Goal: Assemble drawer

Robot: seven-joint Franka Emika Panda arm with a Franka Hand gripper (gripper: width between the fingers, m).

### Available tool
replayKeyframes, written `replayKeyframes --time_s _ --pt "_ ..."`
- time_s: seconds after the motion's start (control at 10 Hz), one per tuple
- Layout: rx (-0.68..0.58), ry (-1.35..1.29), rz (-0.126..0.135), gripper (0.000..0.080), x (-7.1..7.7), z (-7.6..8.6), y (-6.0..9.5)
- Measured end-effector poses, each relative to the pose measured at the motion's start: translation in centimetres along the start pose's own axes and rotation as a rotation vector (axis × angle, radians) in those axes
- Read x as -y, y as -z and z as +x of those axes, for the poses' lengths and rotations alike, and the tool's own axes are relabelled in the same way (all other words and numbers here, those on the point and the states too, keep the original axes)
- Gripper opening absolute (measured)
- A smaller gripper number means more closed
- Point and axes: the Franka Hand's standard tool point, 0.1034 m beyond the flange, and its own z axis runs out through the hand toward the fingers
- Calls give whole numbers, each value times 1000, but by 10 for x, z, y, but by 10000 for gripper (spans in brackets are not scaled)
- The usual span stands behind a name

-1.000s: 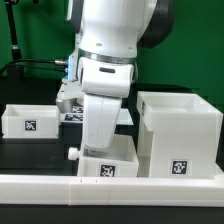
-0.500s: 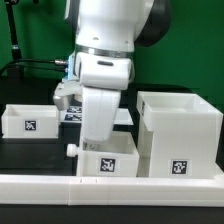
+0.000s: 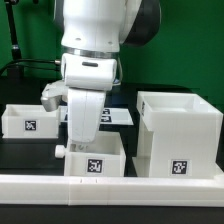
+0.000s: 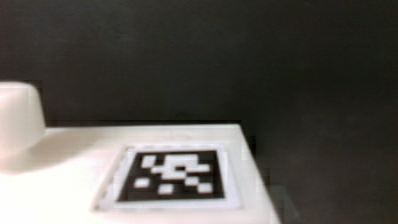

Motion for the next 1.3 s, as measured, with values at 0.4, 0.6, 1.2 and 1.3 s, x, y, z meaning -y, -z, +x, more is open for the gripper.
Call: replayKeyframes --time_s 0.4,0.6,1.2,1.3 --pt "-1 -10 2 44 1 5 -1" --pt "-1 -10 2 44 1 5 -1" --pt "2 -21 13 44 -4 23 4" --pt "2 -21 13 44 -4 23 4"
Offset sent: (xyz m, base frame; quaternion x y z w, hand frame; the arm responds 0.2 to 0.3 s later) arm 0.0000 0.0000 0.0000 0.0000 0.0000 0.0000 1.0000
